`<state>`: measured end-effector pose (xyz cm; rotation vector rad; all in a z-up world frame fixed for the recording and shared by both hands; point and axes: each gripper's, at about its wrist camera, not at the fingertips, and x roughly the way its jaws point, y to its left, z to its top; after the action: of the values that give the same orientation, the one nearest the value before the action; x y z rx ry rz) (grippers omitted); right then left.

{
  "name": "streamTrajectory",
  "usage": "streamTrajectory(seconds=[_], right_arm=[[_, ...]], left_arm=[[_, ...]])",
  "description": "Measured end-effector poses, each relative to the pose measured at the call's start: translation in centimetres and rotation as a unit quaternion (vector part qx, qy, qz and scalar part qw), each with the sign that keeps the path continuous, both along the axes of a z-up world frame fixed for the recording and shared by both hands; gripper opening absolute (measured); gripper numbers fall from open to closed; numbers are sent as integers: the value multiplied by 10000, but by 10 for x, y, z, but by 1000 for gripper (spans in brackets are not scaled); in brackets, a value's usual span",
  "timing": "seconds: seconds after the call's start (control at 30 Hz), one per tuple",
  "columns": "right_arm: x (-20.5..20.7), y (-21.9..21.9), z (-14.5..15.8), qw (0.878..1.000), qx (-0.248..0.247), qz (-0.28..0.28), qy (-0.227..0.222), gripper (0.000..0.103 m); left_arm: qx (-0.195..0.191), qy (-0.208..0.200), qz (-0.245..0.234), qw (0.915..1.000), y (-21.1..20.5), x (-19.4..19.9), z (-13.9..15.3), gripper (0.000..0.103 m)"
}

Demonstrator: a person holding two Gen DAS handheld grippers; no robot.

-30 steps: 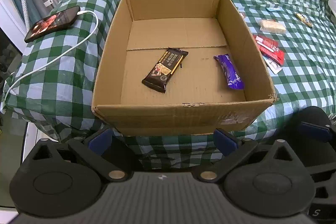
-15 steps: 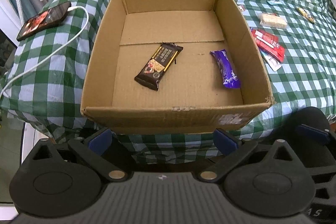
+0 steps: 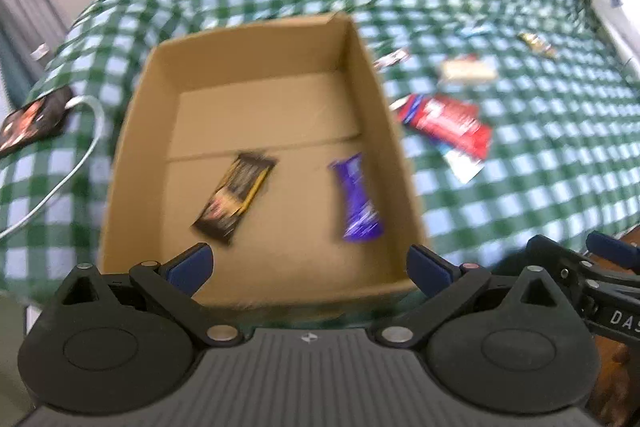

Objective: Organize snacks
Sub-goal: 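Grasp the red wafer pack with the left tool while the right tool grasps the yellow snack bar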

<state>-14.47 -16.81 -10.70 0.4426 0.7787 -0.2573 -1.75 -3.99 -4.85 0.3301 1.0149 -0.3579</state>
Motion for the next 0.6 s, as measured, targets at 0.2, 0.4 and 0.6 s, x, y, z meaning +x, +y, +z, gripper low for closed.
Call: streamTrajectory(seconds=[0.2, 0.4, 0.6], right_arm=[[-7, -67, 9, 9971, -325, -663, -160, 100], [-11, -128, -8, 9921, -329, -1205, -74, 100], [7, -172, -31, 9900, -468, -1330, -1, 100]], left_arm=[[-211, 111, -278, 9993, -68, 25, 6, 103], [-219, 352, -330, 9986, -147, 63, -14, 103], [32, 707, -330, 9969, -210, 101, -62, 103]])
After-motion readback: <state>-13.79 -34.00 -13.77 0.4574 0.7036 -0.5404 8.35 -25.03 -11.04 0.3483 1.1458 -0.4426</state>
